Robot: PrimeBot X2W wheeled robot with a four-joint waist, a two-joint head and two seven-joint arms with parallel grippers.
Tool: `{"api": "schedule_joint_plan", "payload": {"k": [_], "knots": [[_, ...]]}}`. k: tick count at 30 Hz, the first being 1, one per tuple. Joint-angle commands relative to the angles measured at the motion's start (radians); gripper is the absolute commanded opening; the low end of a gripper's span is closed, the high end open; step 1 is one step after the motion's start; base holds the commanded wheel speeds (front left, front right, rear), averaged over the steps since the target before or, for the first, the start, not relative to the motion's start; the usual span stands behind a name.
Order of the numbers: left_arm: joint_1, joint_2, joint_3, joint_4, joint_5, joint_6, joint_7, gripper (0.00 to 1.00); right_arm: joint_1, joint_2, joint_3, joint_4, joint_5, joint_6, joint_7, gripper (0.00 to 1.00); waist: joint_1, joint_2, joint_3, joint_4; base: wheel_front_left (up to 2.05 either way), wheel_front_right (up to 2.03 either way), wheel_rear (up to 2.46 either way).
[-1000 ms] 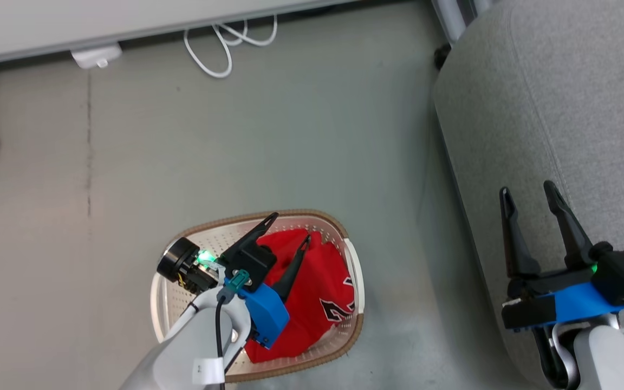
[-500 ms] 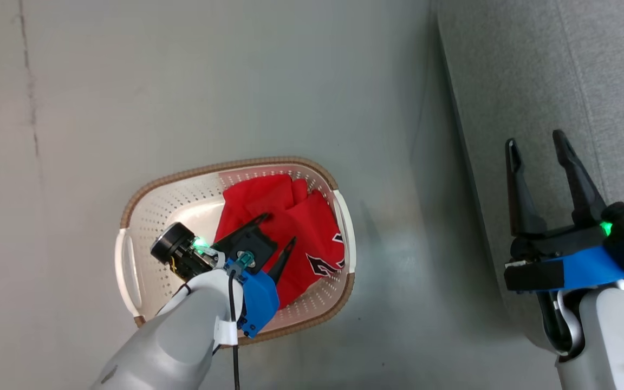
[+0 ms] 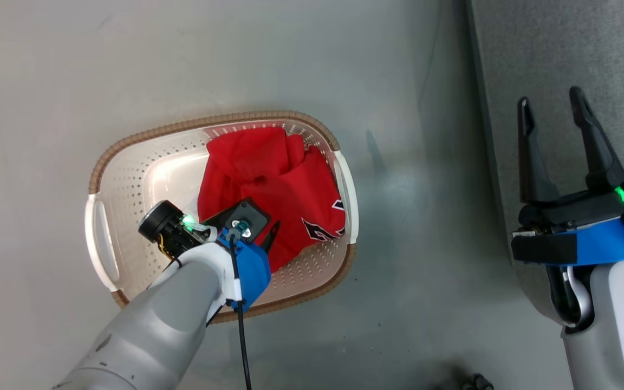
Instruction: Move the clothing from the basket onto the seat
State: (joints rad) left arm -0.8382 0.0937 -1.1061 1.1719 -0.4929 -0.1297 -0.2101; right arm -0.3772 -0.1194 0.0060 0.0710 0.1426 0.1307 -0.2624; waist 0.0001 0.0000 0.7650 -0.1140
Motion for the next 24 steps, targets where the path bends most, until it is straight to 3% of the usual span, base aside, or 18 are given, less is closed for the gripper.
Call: {"api": "schedule_joint_plan", "payload": {"k": [1,7,24], "knots": [[-0.028,0.009,-0.018,0.009,-0.024,-0.001,0.017,1.0,-0.029,-0.001,-0.001,-0.012,-0.006,0.0,-0.004,1.0,-0.0001,0.0,0.038,0.0,0.0,0.0,0.0],[-0.066,0.022,-0.065,0.021,-0.105,-0.001,0.104,1.0,-0.058,0.001,0.001,-0.025,-0.007,0.0,-0.004,1.0,-0.0001,0.0,0.098,-0.002,0.0,0.0,0.0],[-0.15,0.054,-0.138,0.021,-0.268,-0.001,0.195,1.0,-0.099,0.012,0.008,-0.044,-0.001,0.0,-0.004,1.0,-0.0001,0.0,0.225,-0.023,0.0,0.0,0.0]]}}
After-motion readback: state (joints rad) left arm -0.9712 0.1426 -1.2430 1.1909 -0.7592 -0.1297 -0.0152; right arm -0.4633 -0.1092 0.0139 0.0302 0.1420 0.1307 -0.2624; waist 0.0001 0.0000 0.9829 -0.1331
